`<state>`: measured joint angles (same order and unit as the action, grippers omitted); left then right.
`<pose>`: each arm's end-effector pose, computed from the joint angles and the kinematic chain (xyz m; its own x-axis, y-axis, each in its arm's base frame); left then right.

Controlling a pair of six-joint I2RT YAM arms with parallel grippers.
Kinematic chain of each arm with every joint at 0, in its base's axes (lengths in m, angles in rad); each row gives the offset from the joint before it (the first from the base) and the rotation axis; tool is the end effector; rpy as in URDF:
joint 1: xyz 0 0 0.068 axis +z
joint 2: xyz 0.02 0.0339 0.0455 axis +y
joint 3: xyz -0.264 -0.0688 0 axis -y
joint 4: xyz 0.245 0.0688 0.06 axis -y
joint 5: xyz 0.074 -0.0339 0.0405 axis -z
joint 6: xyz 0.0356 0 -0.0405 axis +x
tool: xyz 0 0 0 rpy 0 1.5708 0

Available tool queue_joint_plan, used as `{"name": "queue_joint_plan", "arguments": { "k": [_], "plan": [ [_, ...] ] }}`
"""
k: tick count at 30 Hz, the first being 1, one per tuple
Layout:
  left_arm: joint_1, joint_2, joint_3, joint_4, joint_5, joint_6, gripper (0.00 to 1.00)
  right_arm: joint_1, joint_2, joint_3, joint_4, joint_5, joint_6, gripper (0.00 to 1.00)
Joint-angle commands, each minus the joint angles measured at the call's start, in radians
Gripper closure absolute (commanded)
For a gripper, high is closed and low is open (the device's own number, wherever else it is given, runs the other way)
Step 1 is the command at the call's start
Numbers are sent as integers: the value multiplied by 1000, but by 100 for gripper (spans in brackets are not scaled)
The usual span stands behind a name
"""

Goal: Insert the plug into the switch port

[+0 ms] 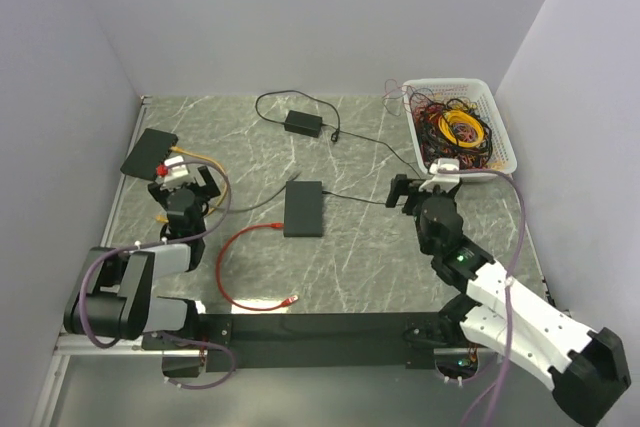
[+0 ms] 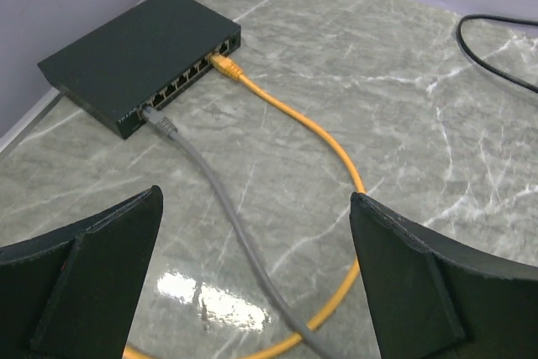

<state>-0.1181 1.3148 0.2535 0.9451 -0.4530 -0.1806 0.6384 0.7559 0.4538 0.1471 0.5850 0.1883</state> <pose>0.2306 -0.0117 0.1720 -0.0548 -0.1561 -0.9862 -0.3411 0.9312 -0.1285 0.1579 0.0927 0.2630 -0.1328 0.0958 -0.9865 -0.0344 0.9943 0.1012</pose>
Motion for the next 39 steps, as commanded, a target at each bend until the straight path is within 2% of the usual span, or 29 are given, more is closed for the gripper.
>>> {"name": "queue_joint_plan", "arguments": {
  "k": [1,2,4,5,7,9,11,12,16,17,23,26,31,33,38,39],
  "plan": [
    [52,38,3,159,91,-17,1,-97,60,-9,155,53,-65,0],
    [64,114,-28,287,97,-26,0,-112,77,-27,173,62,-75,0],
    [66,178,-37,401,82,-7,1,-146,120,-40,212,79,-84,0],
    [67,128,-24,273,82,-37,1,-155,150,-47,227,88,-90,0],
    [69,164,-39,367,69,-33,1,-195,181,-55,270,104,-82,0],
    [69,138,-27,290,71,-49,1,-223,227,-69,323,96,-84,0],
    [70,156,-37,348,71,-39,1,-261,253,-108,382,87,-99,0],
    [71,153,-37,334,73,-40,0,-275,279,-124,449,70,-107,0],
    [69,150,-23,313,134,-16,1,-383,338,-173,540,-25,-55,0],
    [69,147,-20,304,134,-16,1,-390,339,-161,510,-33,-35,0],
    [71,150,-19,305,137,-16,0,-465,370,-202,692,-186,-20,0],
    [71,149,-19,302,137,-16,1,-473,423,-178,739,-166,-68,1],
    [71,149,-20,304,135,-16,1,-502,566,-288,1116,-243,-128,0],
    [71,149,-20,305,135,-14,1,-505,545,-262,1015,-307,-125,0],
    [71,147,-22,307,134,-13,4,-536,542,-251,1000,-361,-125,0],
    [72,149,-20,305,134,-13,1,-536,542,-253,1002,-361,-125,0]
  ]
}}
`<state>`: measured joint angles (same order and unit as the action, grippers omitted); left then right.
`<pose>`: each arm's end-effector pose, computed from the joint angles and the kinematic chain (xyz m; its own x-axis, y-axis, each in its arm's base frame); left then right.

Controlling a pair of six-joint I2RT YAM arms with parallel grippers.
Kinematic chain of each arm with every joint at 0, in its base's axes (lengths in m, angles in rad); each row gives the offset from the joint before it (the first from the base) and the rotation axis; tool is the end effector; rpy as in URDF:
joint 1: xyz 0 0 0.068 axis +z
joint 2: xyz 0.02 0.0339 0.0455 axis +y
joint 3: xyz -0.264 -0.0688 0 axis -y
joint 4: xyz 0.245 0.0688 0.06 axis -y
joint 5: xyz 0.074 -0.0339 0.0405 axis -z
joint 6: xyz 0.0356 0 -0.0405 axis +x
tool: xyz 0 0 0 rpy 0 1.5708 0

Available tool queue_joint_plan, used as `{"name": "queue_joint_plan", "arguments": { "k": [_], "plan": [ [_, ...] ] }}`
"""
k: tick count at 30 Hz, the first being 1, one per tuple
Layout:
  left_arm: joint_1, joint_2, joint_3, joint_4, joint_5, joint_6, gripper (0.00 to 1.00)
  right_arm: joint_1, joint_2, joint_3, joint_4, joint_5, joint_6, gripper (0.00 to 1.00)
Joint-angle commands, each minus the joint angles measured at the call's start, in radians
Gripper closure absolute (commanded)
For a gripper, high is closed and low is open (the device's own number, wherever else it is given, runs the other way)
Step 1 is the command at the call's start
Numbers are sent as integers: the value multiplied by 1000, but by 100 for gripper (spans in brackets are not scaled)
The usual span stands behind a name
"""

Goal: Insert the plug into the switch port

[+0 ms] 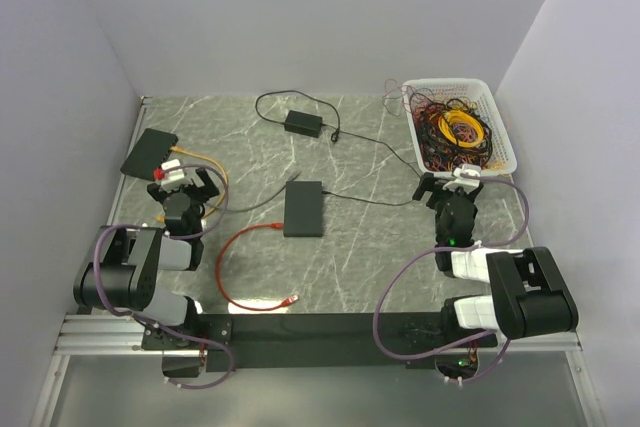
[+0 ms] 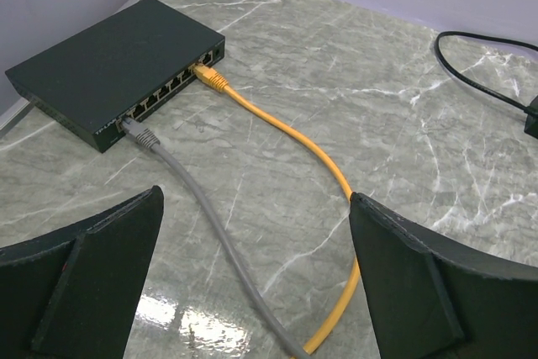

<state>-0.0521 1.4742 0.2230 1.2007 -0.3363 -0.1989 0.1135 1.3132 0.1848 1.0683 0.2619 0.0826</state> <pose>0.2362 -0.0006 0.1571 0.0059 -0.1871 -0.9823 -0.2844 0.9415 -0.1810 0.2197 0.0158 0.1666 -0.0473 0.0748 -0.9961 0.1518 0.9861 0.0669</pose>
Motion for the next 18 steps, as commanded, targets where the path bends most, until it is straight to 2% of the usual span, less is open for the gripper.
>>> {"name": "queue_joint_plan", "arguments": {
  "k": [1,18],
  "plan": [
    [5,-14,10,48,17,6,1,-12,-9,16,85,-36,-21,0],
    [5,-12,9,53,17,6,1,-11,-12,22,68,-46,-20,0]
  ]
}}
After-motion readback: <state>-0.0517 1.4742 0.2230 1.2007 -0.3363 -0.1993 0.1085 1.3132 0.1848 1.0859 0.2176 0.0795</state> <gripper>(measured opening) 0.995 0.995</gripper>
